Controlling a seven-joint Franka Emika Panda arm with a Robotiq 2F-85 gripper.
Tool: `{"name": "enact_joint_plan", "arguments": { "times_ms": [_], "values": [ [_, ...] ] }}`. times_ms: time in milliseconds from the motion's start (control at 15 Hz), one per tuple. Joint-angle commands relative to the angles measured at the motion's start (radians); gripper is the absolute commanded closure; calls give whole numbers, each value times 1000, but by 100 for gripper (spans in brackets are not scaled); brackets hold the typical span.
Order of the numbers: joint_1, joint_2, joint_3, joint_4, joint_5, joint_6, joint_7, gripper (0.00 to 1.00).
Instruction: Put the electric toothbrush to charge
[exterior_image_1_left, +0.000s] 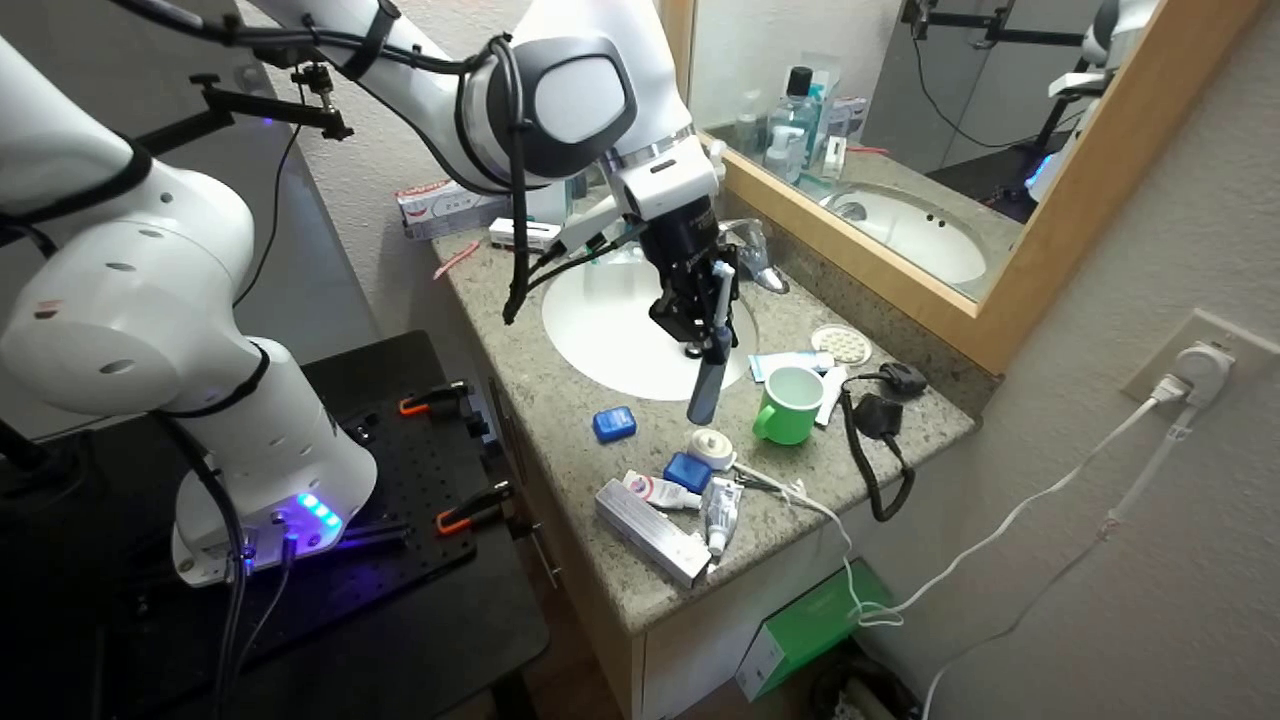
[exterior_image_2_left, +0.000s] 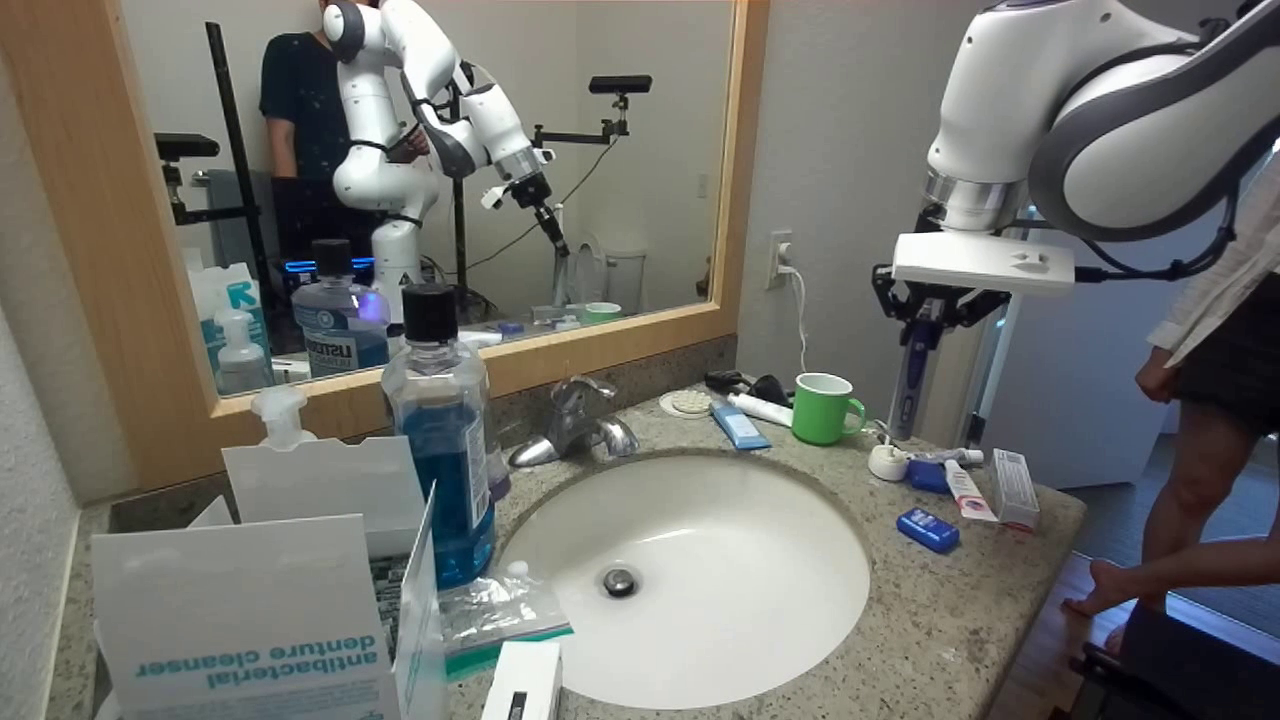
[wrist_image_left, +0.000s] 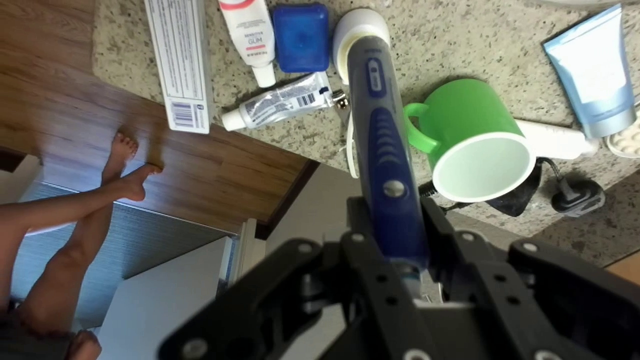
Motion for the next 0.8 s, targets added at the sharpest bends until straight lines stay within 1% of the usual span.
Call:
{"name": "enact_joint_plan", "arguments": {
  "times_ms": [0, 733],
  "values": [
    [-13, -24, 13, -9, 14, -21, 5, 93],
    [-21, 16, 25, 5, -17, 6, 39, 93]
  ]
}}
